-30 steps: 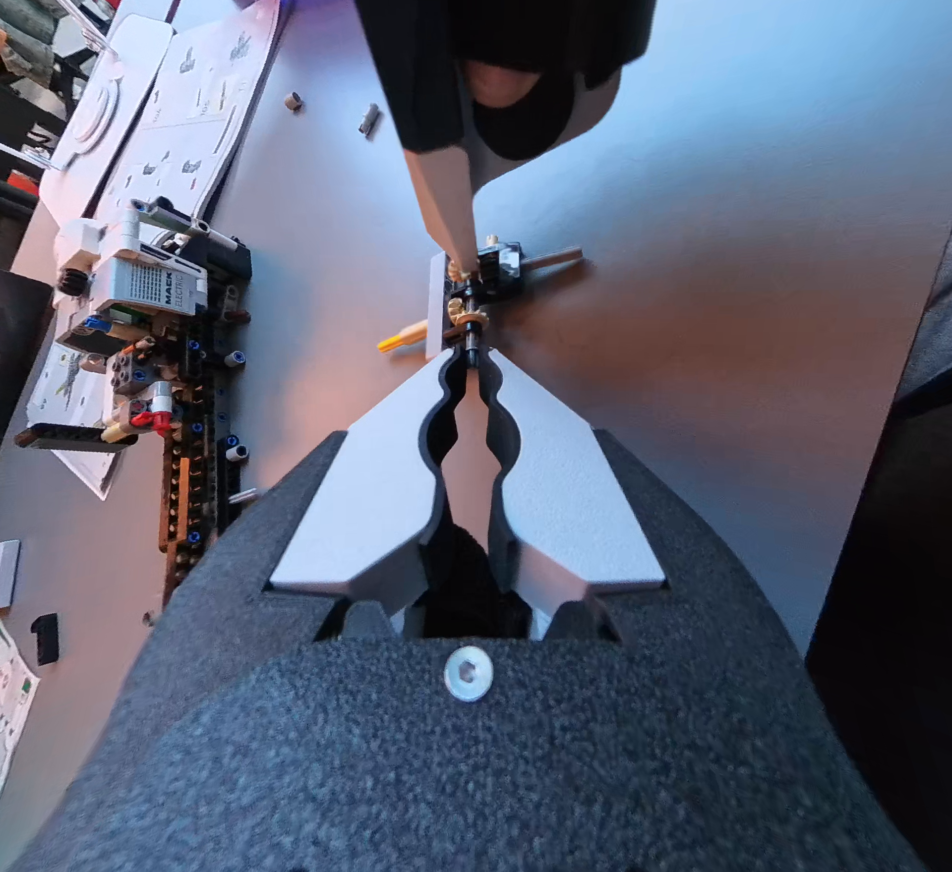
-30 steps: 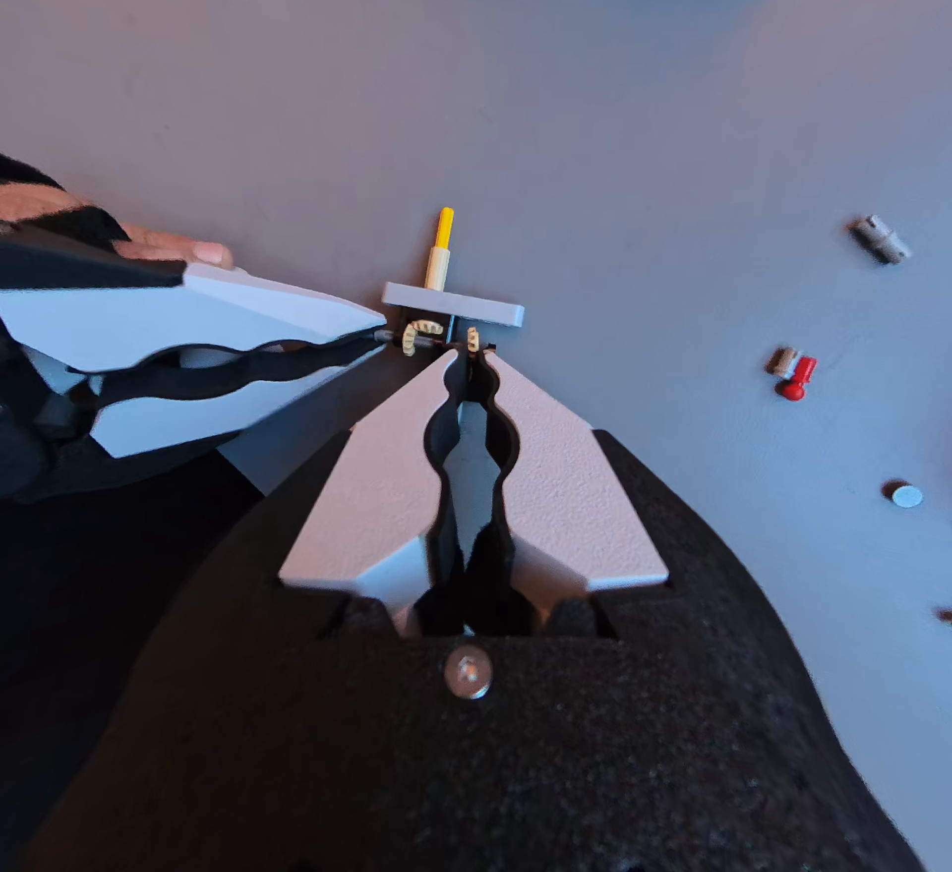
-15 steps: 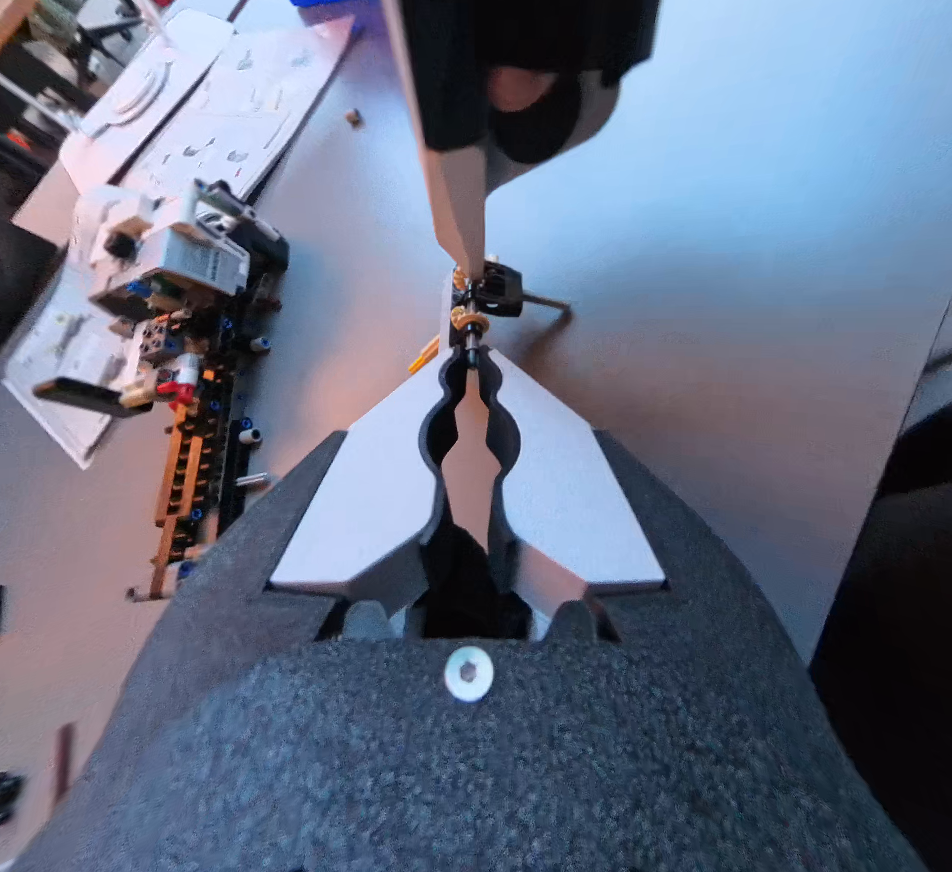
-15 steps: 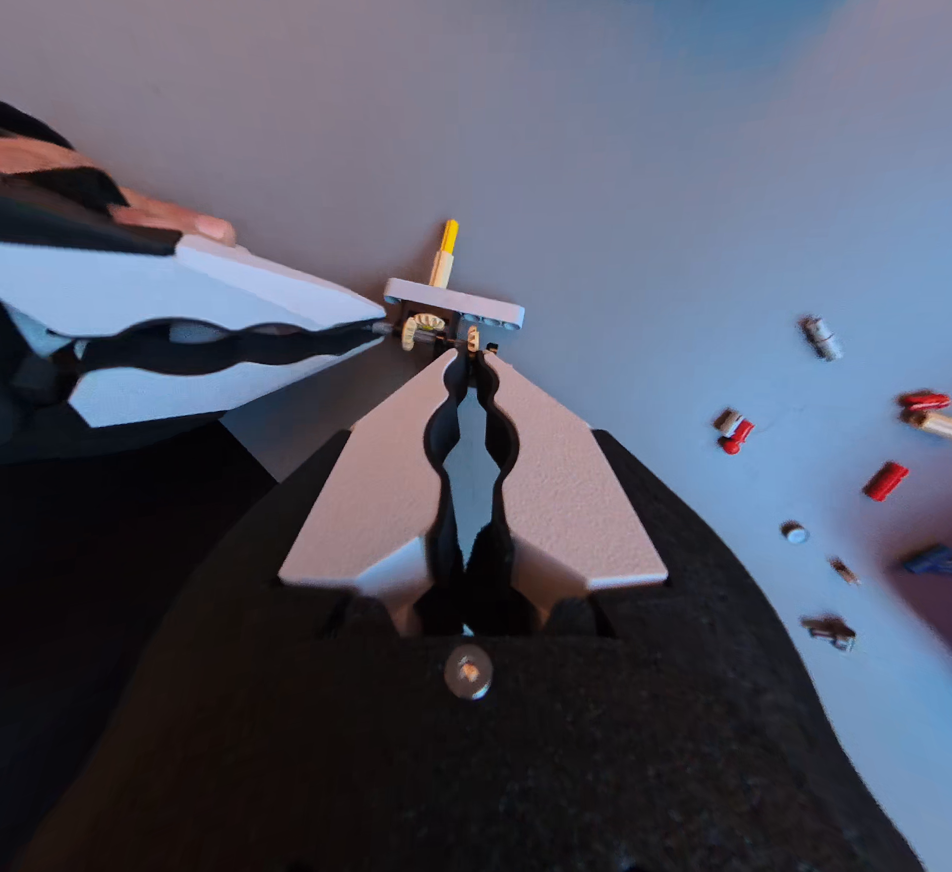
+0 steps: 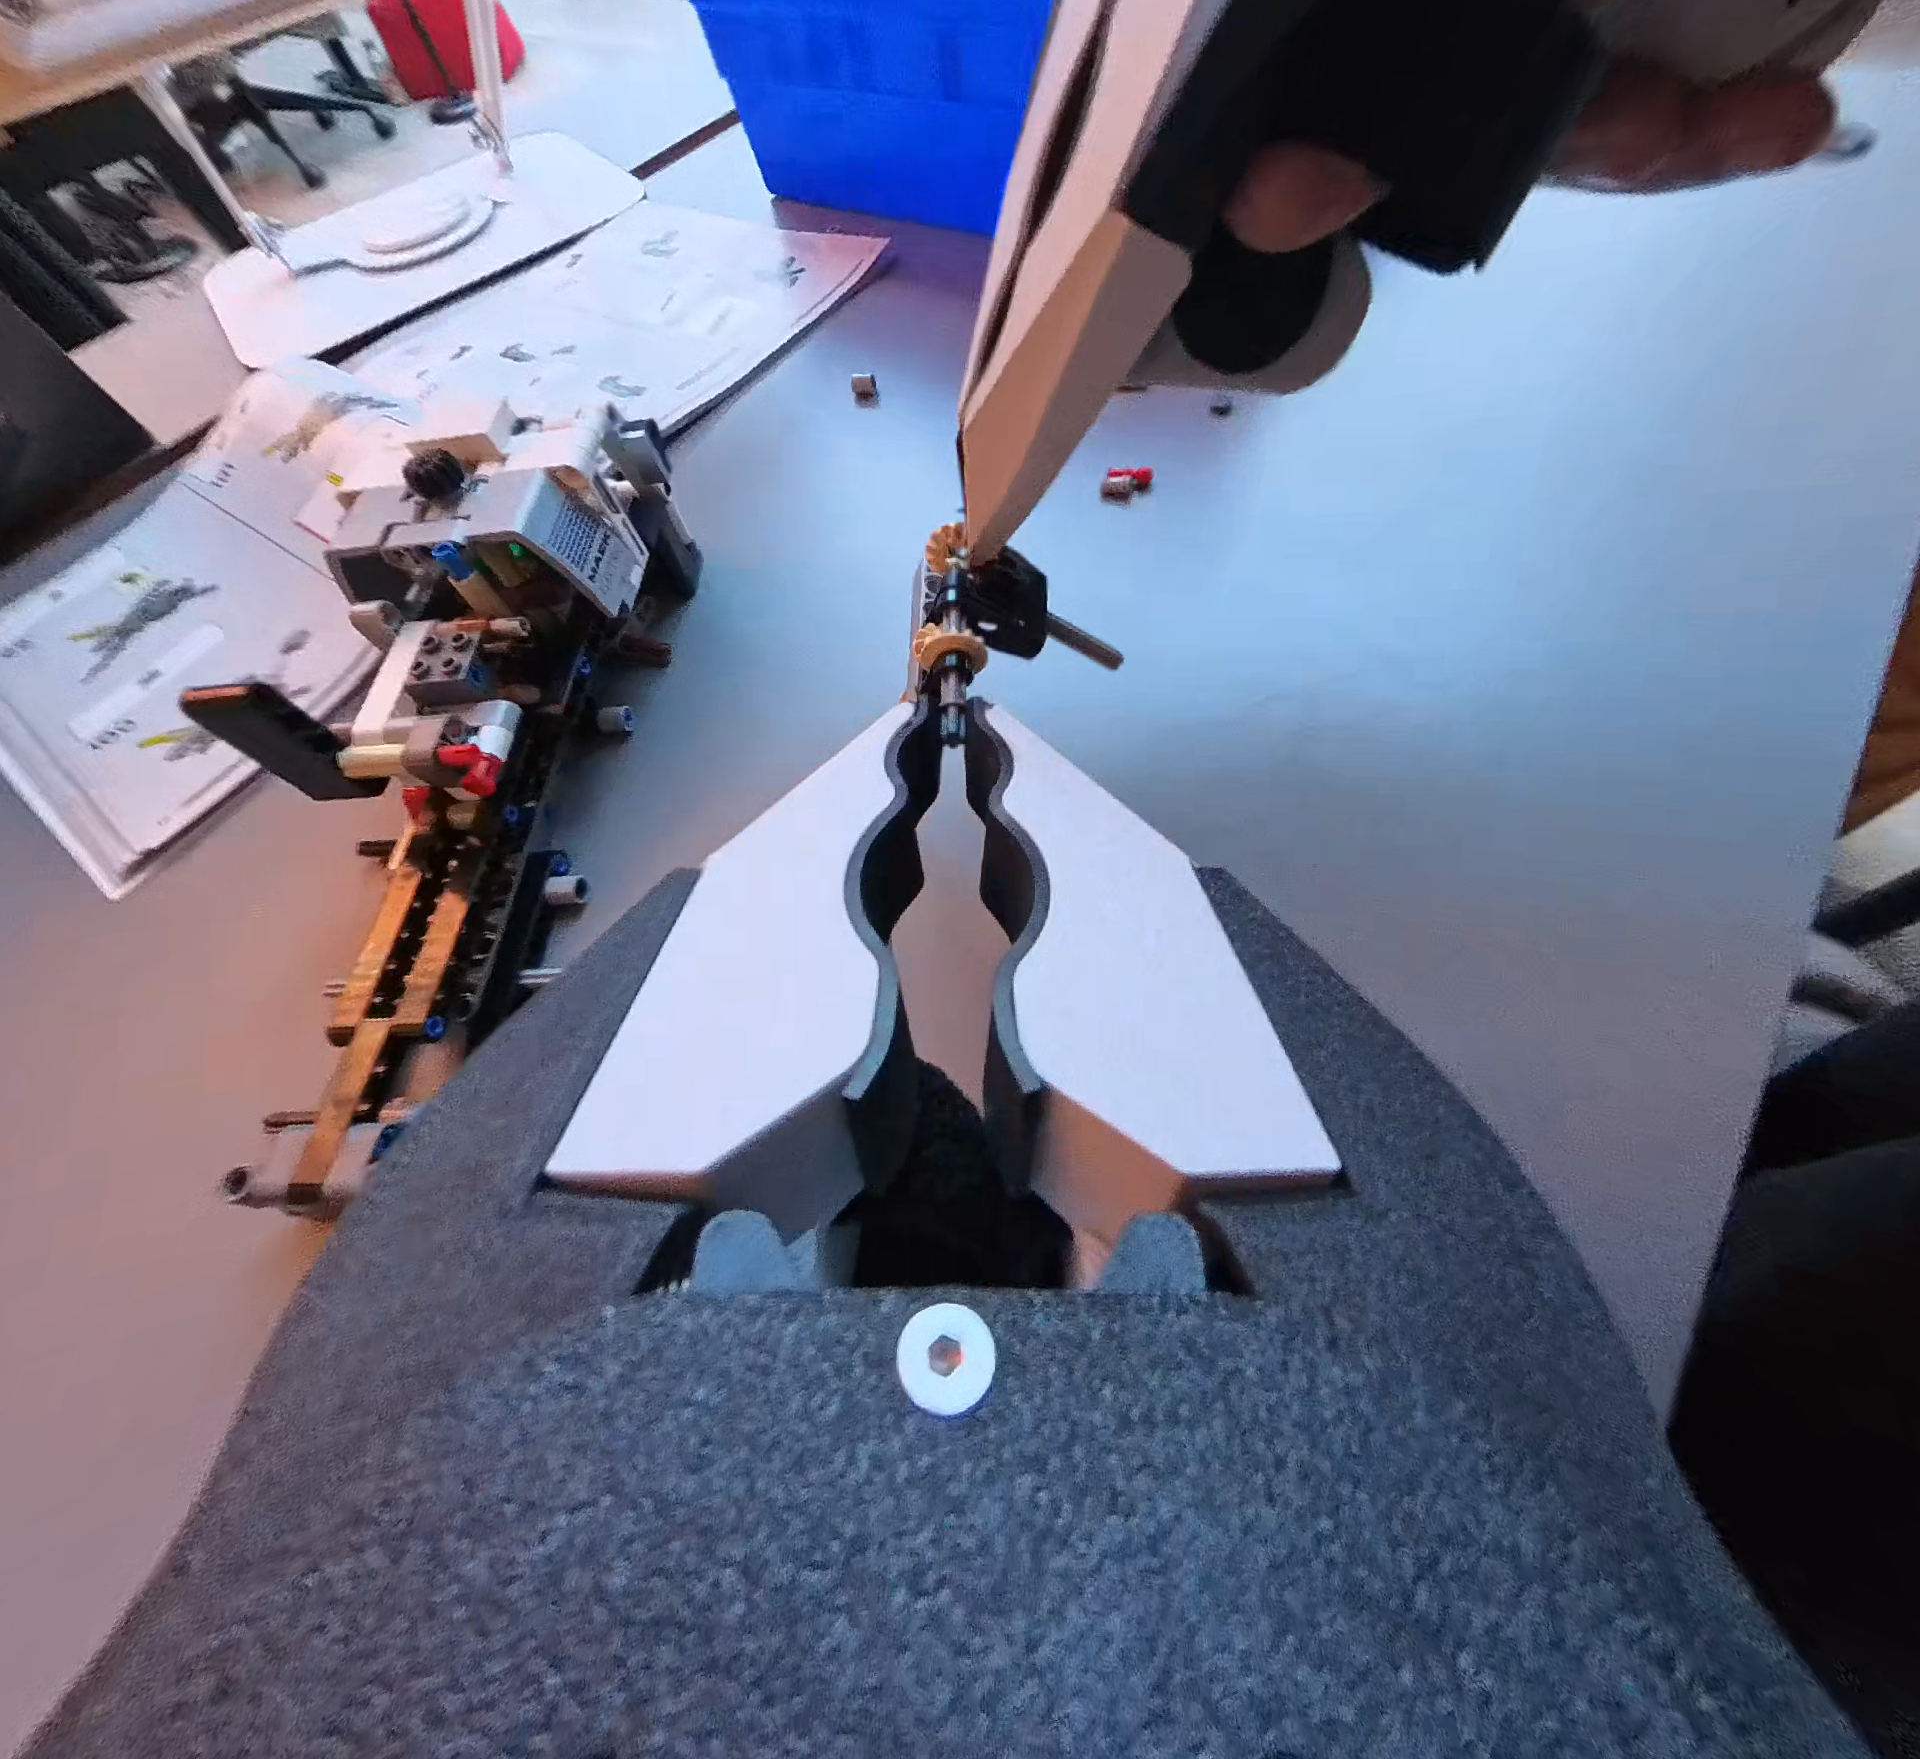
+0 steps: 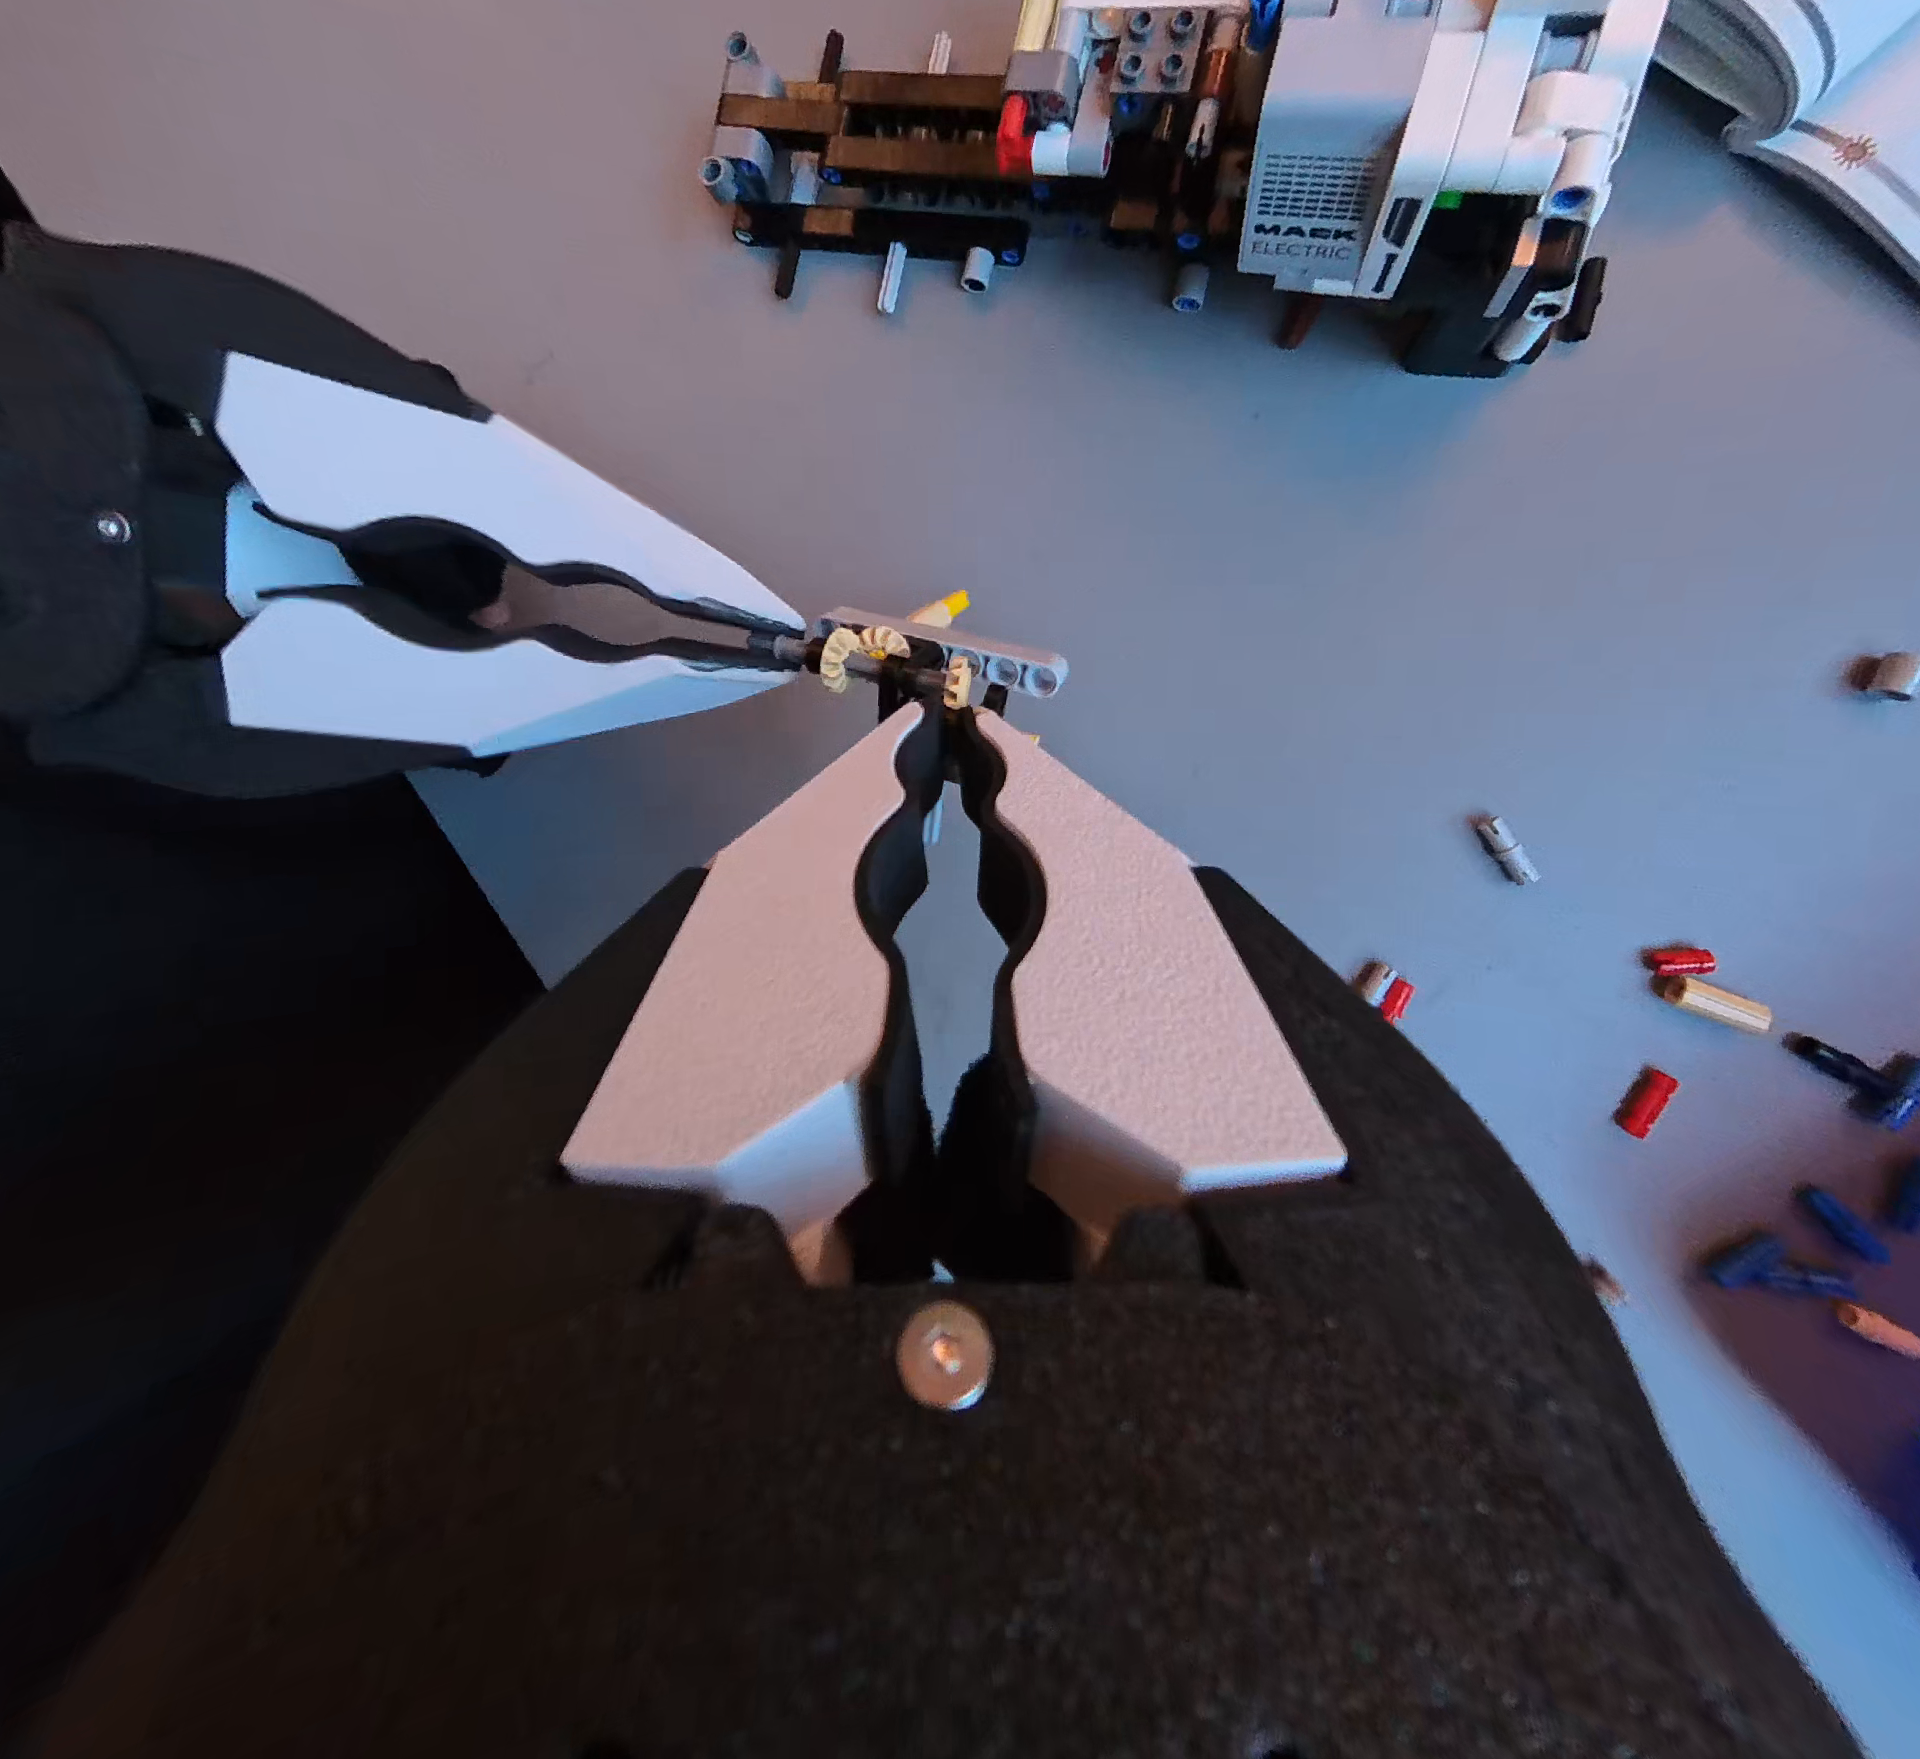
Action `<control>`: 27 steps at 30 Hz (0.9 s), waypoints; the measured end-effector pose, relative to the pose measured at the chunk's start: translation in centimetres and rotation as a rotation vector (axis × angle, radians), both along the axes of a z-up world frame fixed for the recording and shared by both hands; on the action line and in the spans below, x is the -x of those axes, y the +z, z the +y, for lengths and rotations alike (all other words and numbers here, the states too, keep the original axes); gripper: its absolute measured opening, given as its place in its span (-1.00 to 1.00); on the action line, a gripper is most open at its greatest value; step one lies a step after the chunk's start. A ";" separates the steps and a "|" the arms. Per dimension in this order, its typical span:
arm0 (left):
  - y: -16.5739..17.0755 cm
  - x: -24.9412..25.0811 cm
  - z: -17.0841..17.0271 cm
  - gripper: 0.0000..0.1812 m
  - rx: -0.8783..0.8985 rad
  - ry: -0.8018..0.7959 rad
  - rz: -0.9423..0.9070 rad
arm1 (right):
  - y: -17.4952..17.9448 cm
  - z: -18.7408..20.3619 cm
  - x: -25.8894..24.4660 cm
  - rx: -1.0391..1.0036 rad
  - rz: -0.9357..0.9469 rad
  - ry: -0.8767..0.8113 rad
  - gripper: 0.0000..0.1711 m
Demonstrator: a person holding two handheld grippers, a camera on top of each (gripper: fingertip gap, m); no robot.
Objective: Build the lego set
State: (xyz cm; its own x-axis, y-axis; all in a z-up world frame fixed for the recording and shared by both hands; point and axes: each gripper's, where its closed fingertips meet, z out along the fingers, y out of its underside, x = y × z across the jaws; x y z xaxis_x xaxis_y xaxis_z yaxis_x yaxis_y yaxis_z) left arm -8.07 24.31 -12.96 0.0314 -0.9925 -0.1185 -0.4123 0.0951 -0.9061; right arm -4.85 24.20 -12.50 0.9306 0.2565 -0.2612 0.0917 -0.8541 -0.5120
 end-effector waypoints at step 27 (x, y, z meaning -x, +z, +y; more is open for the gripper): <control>-1.1 0.7 0.2 -0.98 -0.028 -0.020 0.058 | -1.2 -2.6 1.9 -0.176 0.125 0.206 -1.00</control>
